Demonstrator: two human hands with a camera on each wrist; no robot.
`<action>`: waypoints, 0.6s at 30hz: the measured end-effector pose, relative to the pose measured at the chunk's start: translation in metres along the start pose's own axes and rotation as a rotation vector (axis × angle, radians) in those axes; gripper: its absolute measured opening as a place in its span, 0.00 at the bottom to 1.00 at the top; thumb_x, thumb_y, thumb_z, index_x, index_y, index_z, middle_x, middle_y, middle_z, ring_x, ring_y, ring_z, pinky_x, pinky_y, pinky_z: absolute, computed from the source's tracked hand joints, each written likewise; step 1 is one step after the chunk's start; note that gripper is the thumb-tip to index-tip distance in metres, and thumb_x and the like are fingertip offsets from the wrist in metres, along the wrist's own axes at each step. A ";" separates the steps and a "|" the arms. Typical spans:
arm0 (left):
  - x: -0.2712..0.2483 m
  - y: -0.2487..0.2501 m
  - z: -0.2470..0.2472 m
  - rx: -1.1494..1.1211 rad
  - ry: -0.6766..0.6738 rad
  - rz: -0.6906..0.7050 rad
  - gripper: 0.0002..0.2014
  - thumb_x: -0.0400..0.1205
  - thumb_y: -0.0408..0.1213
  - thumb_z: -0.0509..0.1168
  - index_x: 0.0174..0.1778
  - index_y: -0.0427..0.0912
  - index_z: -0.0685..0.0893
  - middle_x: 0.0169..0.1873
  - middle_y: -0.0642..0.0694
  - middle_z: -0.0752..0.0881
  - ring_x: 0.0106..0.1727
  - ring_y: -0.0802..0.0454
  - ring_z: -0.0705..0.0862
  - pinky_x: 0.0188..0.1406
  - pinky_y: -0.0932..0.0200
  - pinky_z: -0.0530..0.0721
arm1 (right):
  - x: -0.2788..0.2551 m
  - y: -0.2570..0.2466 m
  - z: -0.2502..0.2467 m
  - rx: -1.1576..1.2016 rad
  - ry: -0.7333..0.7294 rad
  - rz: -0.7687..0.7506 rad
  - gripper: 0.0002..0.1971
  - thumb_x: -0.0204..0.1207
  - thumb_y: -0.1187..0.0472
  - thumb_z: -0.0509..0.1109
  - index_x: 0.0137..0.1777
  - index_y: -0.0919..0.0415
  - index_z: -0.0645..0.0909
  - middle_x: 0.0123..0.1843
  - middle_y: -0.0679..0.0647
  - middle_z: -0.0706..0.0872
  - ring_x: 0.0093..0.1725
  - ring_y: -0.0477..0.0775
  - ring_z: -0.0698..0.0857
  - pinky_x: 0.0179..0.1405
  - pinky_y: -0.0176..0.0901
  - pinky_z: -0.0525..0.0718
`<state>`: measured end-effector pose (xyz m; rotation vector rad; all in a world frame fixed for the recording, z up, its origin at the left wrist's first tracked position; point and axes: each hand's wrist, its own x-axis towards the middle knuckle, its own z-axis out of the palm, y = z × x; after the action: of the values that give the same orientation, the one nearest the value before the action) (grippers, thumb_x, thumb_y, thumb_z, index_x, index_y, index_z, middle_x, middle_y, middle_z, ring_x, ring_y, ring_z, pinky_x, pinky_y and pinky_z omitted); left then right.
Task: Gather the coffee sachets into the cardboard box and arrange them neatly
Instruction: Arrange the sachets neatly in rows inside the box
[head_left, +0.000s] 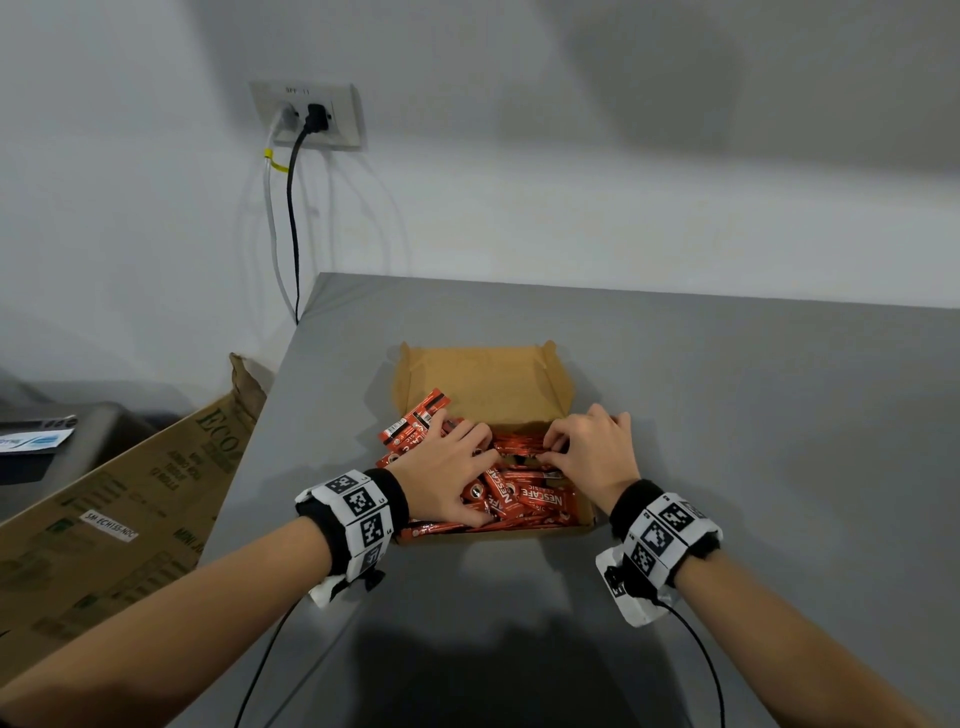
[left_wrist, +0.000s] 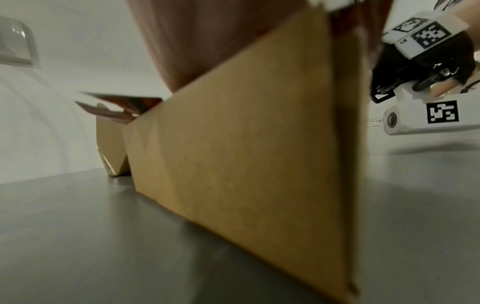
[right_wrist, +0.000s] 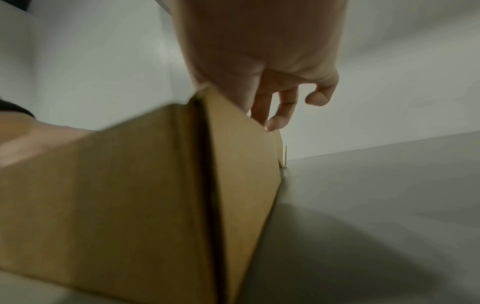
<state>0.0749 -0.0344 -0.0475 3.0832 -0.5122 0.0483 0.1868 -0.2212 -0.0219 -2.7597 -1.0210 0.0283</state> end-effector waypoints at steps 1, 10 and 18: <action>0.000 0.000 0.000 -0.001 0.027 0.003 0.36 0.68 0.69 0.54 0.59 0.45 0.80 0.55 0.45 0.77 0.55 0.48 0.78 0.67 0.32 0.67 | 0.000 0.001 -0.001 -0.007 -0.007 0.000 0.07 0.71 0.47 0.73 0.43 0.47 0.86 0.44 0.42 0.88 0.53 0.50 0.75 0.47 0.47 0.59; 0.001 -0.001 0.002 0.041 0.078 0.039 0.37 0.68 0.70 0.54 0.61 0.45 0.81 0.61 0.48 0.79 0.54 0.50 0.80 0.61 0.32 0.74 | 0.007 -0.001 -0.005 -0.059 -0.080 -0.030 0.09 0.74 0.45 0.70 0.46 0.45 0.88 0.49 0.45 0.87 0.54 0.51 0.75 0.51 0.49 0.63; 0.001 -0.001 0.003 0.050 0.075 0.030 0.38 0.68 0.70 0.54 0.63 0.45 0.80 0.61 0.49 0.79 0.55 0.51 0.79 0.64 0.31 0.70 | 0.010 0.007 -0.005 0.090 -0.095 -0.042 0.06 0.69 0.53 0.76 0.44 0.52 0.87 0.48 0.47 0.86 0.53 0.52 0.78 0.57 0.51 0.74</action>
<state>0.0764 -0.0340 -0.0508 3.1079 -0.5629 0.1795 0.1990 -0.2207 -0.0177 -2.6776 -1.0739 0.1956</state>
